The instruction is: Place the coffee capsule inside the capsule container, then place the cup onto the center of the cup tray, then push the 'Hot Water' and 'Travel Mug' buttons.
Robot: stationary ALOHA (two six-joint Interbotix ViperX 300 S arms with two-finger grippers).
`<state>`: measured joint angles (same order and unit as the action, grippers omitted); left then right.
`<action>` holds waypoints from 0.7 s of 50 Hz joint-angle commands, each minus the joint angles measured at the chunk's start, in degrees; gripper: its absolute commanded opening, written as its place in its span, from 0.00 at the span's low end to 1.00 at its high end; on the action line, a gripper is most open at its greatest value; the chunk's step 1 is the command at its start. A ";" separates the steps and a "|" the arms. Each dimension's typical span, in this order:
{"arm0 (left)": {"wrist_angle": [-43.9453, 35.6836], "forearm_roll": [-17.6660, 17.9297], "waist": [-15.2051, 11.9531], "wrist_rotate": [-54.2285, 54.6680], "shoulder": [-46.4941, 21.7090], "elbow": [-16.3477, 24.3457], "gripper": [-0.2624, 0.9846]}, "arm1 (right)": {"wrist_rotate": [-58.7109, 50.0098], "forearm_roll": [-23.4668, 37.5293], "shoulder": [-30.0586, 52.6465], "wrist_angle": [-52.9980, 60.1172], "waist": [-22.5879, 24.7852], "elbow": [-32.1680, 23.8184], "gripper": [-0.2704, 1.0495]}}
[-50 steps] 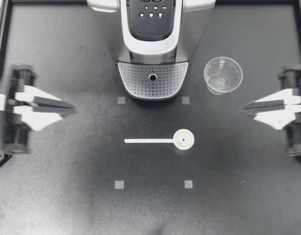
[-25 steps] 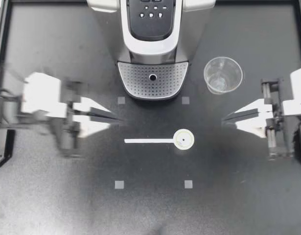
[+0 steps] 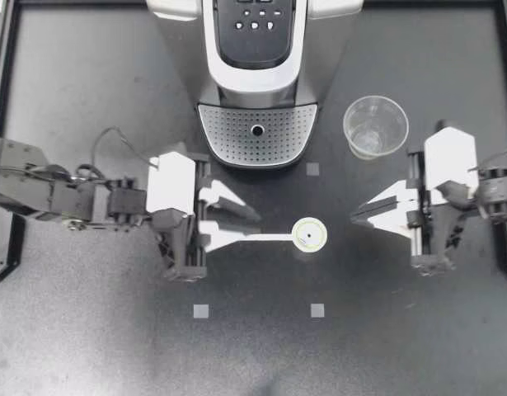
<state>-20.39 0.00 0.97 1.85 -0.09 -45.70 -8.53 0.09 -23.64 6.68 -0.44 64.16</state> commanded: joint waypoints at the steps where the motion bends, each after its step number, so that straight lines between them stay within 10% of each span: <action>1: -0.26 -0.18 0.00 -0.35 0.09 1.93 0.75 | 0.18 0.09 1.58 -0.62 0.62 -2.20 0.22; 11: 1.05 -0.18 0.00 -1.23 -3.16 4.57 0.83 | 0.18 0.18 6.50 -3.43 0.62 -4.31 0.22; 22: 21.53 -0.62 0.00 -4.48 -6.77 13.36 0.83 | 0.35 0.44 10.90 -6.86 0.62 -6.59 0.22; 35: 19.42 -0.53 0.00 -5.89 -10.37 16.08 0.83 | 0.35 0.44 14.50 -7.82 0.70 -7.91 0.22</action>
<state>-0.18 -0.53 0.97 -4.22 -10.63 -31.03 -8.26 0.44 -9.40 -1.32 -0.18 57.57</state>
